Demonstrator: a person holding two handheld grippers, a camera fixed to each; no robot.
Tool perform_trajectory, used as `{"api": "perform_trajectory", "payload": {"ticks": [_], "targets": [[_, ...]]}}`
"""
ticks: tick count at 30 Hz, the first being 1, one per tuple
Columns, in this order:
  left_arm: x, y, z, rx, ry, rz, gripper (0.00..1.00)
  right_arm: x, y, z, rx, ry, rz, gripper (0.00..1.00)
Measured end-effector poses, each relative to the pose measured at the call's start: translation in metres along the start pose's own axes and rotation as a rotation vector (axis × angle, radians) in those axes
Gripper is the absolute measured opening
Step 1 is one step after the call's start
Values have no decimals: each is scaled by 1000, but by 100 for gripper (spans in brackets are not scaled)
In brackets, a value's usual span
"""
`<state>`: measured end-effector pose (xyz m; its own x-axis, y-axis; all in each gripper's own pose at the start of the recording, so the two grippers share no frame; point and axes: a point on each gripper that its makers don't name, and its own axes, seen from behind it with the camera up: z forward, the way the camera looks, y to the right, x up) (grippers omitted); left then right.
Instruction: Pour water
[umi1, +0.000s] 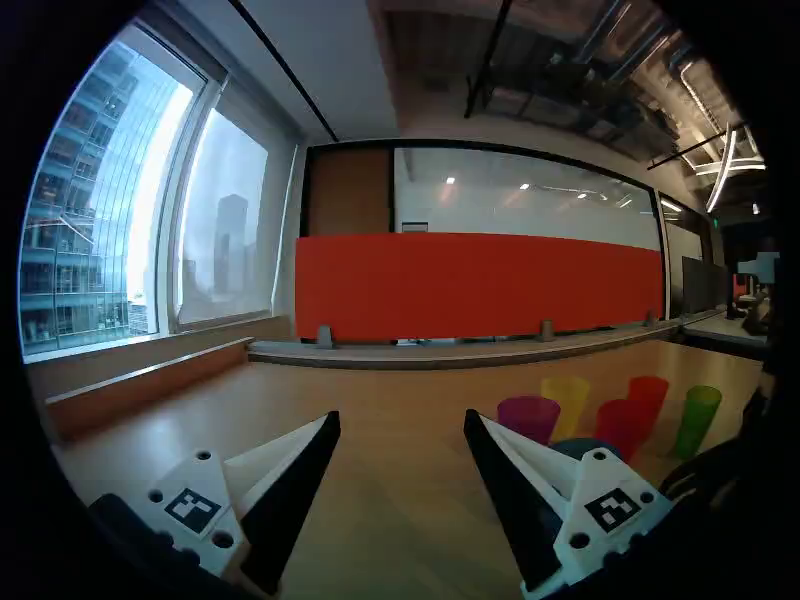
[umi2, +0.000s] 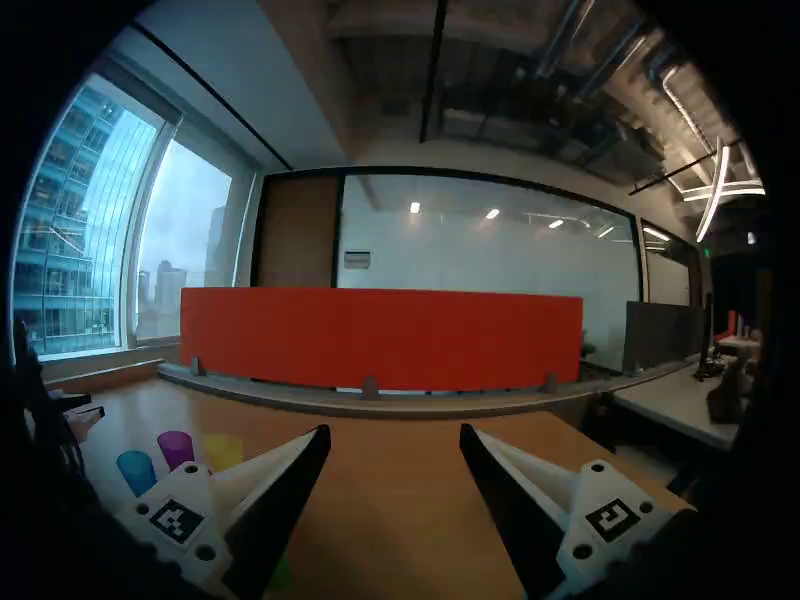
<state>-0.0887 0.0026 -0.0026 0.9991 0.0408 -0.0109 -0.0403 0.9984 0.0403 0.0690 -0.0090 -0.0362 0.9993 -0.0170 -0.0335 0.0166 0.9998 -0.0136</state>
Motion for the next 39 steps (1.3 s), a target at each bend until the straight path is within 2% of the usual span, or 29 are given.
{"api": "perform_trajectory", "payload": {"ticks": [21,30,39], "targets": [[0,1,0,-3,0,1,92,-8,-1,-6,10,5,-4,100],[0,1,0,-3,0,2,92,-14,-5,-4,33,34,-16,100],[0,1,1,-3,0,2,92,-21,-6,6,29,78,-17,100]]}}
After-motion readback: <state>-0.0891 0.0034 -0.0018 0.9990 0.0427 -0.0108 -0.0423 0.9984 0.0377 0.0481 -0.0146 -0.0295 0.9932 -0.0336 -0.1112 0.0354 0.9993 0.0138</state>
